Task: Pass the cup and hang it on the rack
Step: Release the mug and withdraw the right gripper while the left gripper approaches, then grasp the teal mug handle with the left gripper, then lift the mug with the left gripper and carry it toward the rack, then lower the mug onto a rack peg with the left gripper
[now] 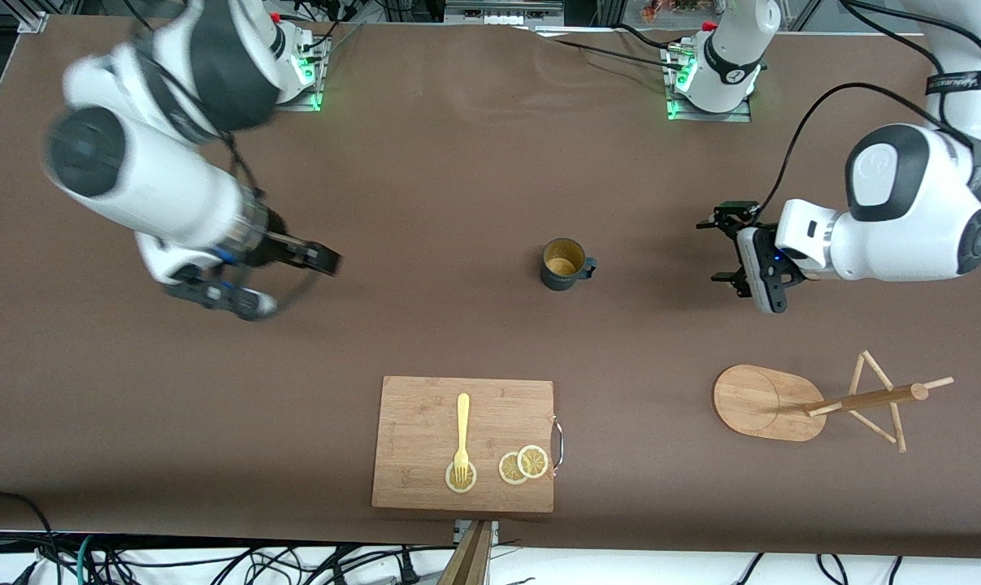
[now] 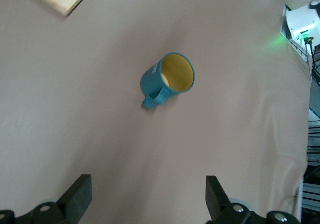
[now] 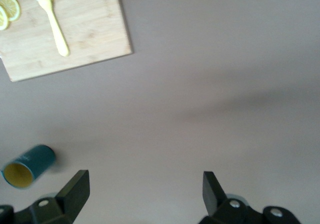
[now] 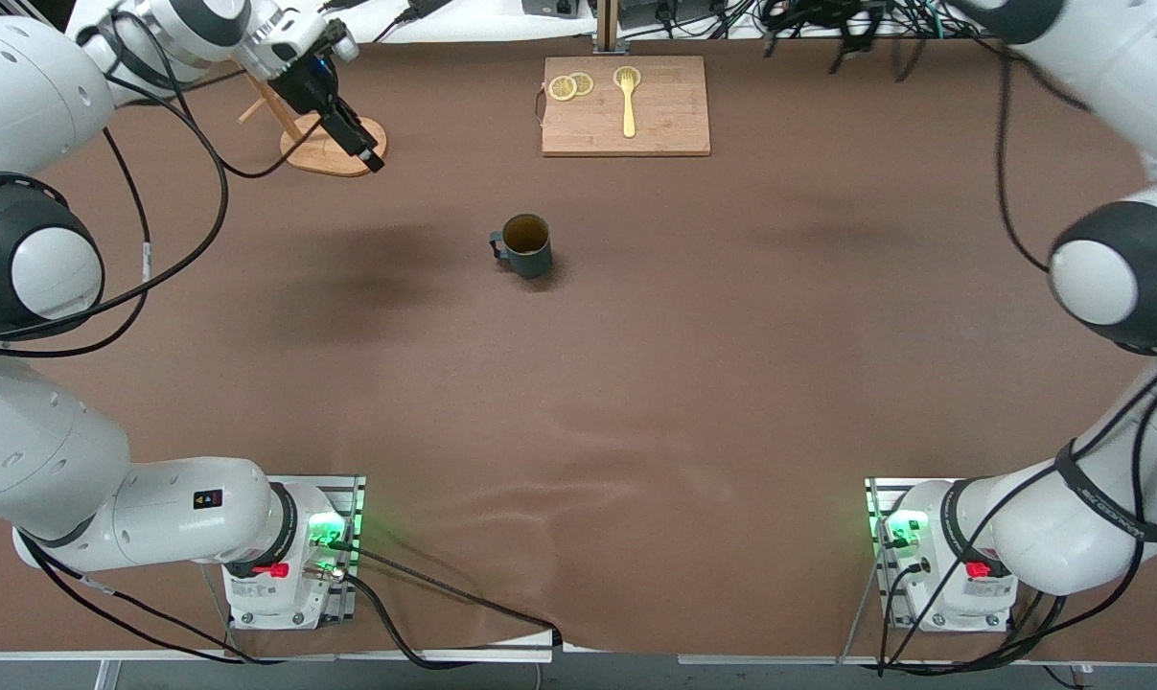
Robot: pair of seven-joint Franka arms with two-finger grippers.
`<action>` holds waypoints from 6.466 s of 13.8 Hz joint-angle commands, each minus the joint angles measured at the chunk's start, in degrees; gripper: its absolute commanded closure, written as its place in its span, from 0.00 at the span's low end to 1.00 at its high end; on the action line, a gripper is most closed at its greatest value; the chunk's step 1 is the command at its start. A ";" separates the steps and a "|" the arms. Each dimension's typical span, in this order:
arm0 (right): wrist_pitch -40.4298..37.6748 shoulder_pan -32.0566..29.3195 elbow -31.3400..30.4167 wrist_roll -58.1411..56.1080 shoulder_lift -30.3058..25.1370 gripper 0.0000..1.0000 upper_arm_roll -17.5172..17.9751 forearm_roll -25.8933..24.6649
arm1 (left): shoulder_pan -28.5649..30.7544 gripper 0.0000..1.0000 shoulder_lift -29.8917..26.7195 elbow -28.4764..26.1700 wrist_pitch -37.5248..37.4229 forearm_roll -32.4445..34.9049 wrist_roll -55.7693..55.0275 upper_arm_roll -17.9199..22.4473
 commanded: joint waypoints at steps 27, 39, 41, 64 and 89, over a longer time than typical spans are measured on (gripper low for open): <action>-7.51 -20.72 -6.79 -25.71 -12.98 0.00 9.39 -15.32 | -5.31 0.25 14.10 -21.14 27.92 -63.72 83.99 -6.74; -10.32 -21.07 -5.99 -25.18 -12.81 0.00 8.86 -14.18 | -2.50 1.00 14.20 -16.83 22.91 -60.93 78.31 -6.21; -10.41 -21.07 -6.07 -25.18 -12.89 0.00 8.86 -14.09 | -2.50 1.00 12.27 -15.08 23.08 -54.61 69.46 -6.13; -10.32 -21.07 -5.99 -25.09 -12.90 0.00 8.86 -12.07 | 14.20 1.00 -6.21 3.80 -6.61 11.95 -47.44 -5.51; -10.32 -21.07 -5.99 -25.09 -12.89 0.00 8.86 -12.07 | 30.80 1.00 22.80 33.44 -21.56 -22.93 -78.87 0.29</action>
